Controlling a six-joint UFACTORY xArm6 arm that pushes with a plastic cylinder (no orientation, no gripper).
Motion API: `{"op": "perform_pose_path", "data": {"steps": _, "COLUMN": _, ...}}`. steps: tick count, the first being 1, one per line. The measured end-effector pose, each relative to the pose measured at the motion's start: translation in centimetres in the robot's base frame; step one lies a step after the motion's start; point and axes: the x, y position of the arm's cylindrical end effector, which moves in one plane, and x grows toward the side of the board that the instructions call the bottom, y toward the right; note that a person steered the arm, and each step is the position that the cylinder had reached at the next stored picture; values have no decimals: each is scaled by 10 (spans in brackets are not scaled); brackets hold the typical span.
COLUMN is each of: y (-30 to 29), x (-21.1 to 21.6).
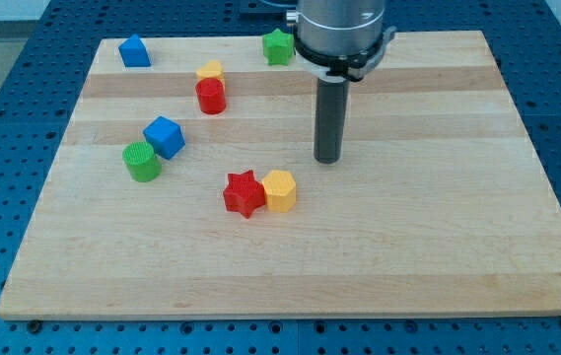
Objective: Place the arm in between the green circle and blue cube
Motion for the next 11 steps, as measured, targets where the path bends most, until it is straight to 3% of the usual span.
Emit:
{"op": "perform_pose_path", "data": {"steps": 2, "y": -98, "x": 0}}
{"op": "perform_pose_path", "data": {"steps": 5, "y": -129, "x": 1}}
{"op": "perform_pose_path", "data": {"steps": 7, "y": -170, "x": 27}}
{"op": "perform_pose_path", "data": {"steps": 9, "y": -255, "x": 93}}
{"op": "perform_pose_path", "data": {"steps": 10, "y": -309, "x": 80}}
{"op": "perform_pose_path", "data": {"steps": 11, "y": -333, "x": 34}}
